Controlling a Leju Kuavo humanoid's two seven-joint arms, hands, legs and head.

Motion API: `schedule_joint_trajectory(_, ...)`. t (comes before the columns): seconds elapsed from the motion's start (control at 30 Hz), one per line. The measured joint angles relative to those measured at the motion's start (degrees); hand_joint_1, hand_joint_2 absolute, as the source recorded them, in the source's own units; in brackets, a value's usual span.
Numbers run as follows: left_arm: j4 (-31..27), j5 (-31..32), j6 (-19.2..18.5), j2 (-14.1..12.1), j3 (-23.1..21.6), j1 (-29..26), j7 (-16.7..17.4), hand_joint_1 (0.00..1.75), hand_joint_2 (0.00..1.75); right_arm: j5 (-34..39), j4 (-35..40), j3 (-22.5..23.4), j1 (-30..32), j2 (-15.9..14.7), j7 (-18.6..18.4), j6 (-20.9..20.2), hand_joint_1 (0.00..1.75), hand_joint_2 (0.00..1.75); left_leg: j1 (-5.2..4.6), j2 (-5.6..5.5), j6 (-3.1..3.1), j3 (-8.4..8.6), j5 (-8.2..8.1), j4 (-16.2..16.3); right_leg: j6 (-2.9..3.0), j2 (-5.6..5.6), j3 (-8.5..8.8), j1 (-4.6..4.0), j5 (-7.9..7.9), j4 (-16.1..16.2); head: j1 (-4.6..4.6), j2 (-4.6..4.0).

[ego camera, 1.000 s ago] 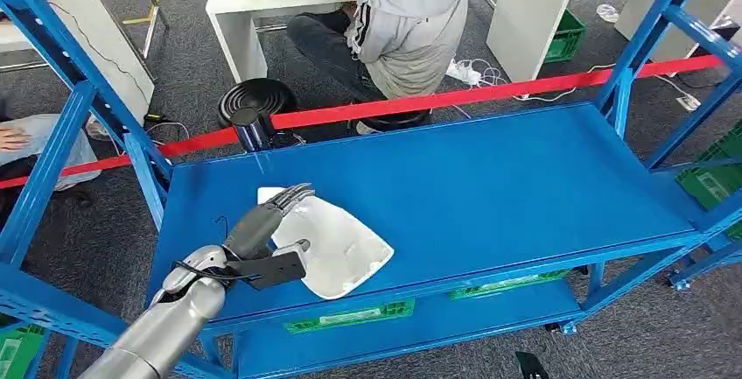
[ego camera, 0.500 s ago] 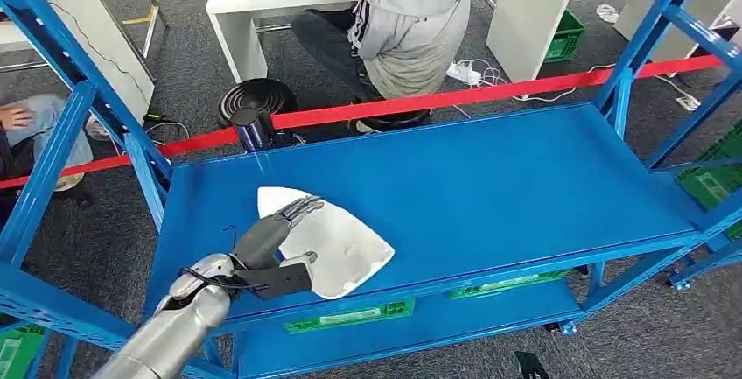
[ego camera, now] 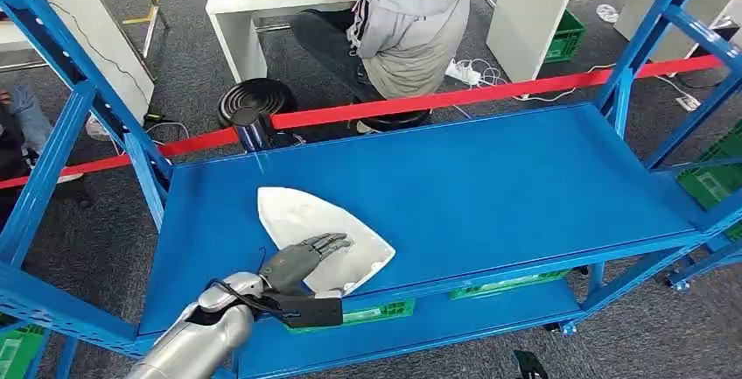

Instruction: Take the parts from the cabinet and place them on the table.

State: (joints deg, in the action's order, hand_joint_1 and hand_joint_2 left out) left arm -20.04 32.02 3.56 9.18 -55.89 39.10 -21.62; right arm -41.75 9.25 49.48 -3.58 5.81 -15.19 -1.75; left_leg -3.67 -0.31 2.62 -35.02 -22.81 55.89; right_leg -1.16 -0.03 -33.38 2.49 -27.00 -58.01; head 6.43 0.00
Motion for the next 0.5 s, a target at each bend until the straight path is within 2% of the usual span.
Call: schedule_joint_trajectory(0.5, 1.31, -0.13, 0.70, 0.35, -0.92, -0.34, -0.15, 0.00, 0.00, 0.24, -0.02, 0.11, 0.00, 0.00, -0.07, 0.04, 0.00, 0.00, 0.00, -0.01, 0.00, 0.03, 0.00, -0.02, 0.00, -0.01, 0.05, -0.01, 0.00, 0.00, 0.00, 0.00)
